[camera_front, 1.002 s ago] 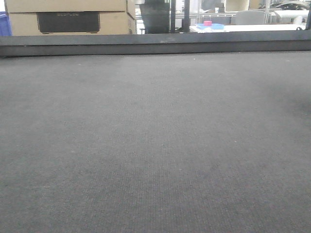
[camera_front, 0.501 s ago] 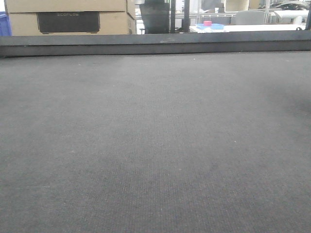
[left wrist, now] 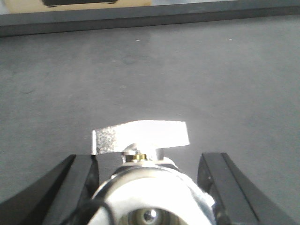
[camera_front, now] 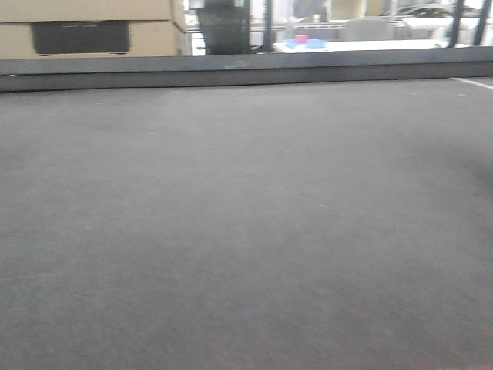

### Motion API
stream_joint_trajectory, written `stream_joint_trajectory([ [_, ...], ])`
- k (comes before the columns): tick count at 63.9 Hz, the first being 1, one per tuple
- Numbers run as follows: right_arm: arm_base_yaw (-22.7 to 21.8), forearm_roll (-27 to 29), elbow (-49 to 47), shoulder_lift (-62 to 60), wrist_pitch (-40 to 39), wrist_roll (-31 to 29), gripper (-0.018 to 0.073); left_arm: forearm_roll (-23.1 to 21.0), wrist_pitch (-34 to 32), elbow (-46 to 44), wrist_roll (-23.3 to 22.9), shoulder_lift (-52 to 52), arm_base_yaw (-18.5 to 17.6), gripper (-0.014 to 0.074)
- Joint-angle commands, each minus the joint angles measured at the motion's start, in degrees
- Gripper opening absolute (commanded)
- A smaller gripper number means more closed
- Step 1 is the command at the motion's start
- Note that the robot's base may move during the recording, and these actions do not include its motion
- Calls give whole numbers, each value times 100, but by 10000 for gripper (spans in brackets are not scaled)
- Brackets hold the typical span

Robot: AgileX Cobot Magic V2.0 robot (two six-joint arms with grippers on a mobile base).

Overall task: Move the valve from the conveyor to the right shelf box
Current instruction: 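Drive the base away from the conveyor holding both valves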

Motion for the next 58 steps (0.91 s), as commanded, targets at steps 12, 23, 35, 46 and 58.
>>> stream_joint_trajectory([
  [12,8,2,-69,-29,-313,-44,-153,-81,-413,-83,-28,-76,-36,-111],
  [23,8,2,-69,-29,-313,-44,-153,-81,-413,-83,-28,-76,-36,-111],
  [35,8,2,-69,-29,-313,-44,-153,-81,-413,-83,-28,-76,-36,-111],
  [46,8,2,-69,-29,-313,-44,-153,-81,-413,-83,-28,-76,-36,-111],
  [58,8,2,-69,-29,-313,-44,-153,-81,-413,-83,-28,-76,-36,-111],
])
